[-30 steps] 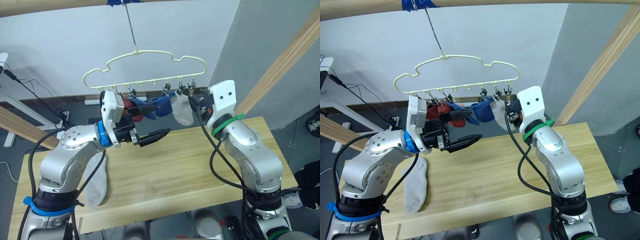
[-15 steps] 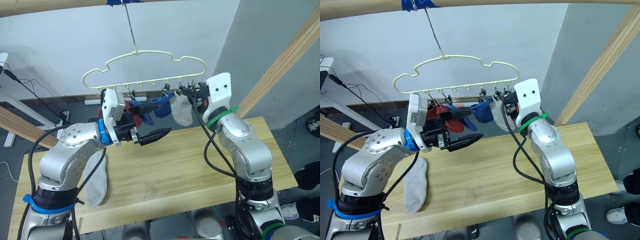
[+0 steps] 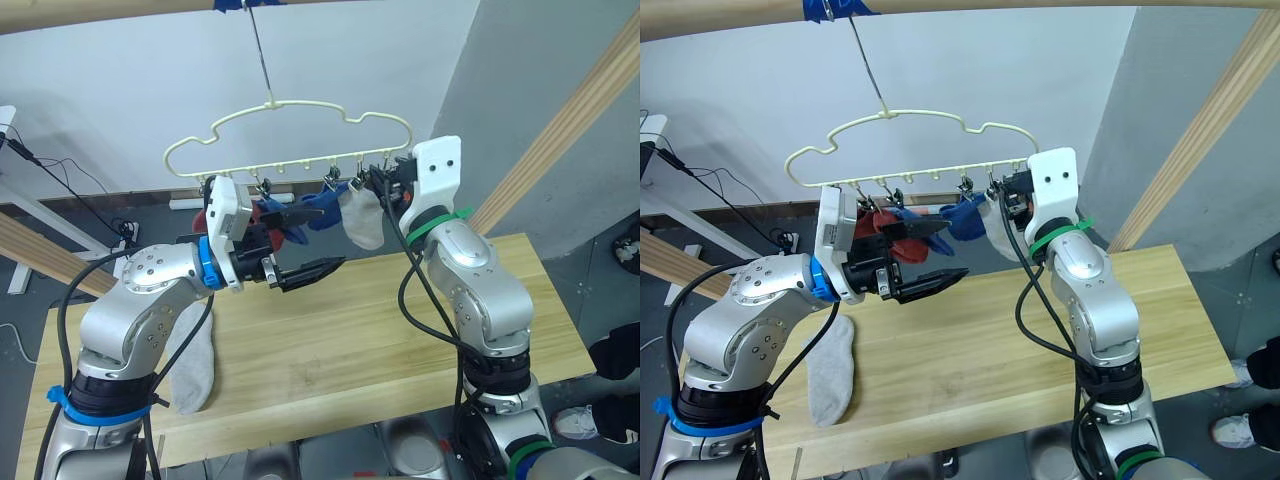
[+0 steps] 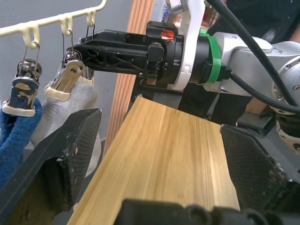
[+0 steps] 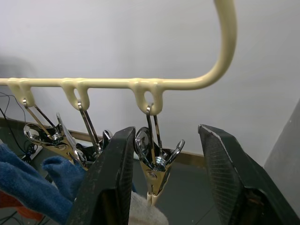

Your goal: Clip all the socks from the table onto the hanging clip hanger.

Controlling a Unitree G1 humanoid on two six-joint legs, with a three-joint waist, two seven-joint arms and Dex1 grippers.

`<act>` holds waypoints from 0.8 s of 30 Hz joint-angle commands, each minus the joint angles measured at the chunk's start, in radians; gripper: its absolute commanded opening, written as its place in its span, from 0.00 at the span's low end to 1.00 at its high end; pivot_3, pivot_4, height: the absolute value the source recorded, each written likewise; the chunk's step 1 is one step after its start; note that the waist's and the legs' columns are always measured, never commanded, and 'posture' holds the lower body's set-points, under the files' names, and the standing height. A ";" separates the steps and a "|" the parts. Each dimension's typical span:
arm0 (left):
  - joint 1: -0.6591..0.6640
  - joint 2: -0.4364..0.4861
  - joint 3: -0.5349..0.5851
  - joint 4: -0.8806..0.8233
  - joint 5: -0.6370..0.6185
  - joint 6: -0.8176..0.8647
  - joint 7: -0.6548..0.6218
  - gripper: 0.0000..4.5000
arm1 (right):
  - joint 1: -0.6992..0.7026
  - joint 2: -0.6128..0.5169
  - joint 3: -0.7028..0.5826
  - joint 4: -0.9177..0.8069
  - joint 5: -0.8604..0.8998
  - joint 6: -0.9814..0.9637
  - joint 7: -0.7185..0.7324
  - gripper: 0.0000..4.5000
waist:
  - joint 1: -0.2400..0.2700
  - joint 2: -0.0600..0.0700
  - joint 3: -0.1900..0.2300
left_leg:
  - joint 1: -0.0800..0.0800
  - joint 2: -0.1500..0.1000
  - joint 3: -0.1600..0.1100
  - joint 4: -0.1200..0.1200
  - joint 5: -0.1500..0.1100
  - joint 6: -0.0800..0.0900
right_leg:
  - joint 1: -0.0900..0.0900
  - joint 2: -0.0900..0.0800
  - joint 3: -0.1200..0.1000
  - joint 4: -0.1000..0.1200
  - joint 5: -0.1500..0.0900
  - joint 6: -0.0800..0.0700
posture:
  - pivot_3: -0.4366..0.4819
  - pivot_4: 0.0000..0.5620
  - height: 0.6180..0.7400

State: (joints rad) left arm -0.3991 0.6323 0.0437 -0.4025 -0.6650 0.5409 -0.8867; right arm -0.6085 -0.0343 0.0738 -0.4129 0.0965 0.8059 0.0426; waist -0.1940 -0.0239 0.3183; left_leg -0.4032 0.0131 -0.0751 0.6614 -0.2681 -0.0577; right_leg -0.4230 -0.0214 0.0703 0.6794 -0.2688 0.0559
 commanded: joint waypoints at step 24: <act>-0.024 -0.014 -0.028 0.003 0.019 -0.030 -0.037 1.00 | 0.010 0.119 -0.070 -0.144 0.034 0.131 -0.066 0.49 | -0.002 0.000 0.000 | 0.000 0.000 0.000 0.000 0.000 0.000 | 0.000 0.000 0.000 0.000 0.000 0.000 | 0.17 0.49 0.98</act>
State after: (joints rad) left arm -0.4125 0.6217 0.0116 -0.3854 -0.6474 0.5325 -0.9110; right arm -0.5979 0.0739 0.0160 -0.5051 0.1120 0.9403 -0.0192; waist -0.1962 -0.0238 0.3182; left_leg -0.4031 0.0130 -0.0751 0.6617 -0.2681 -0.0577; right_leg -0.4232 -0.0215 0.0703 0.6799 -0.2687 0.0559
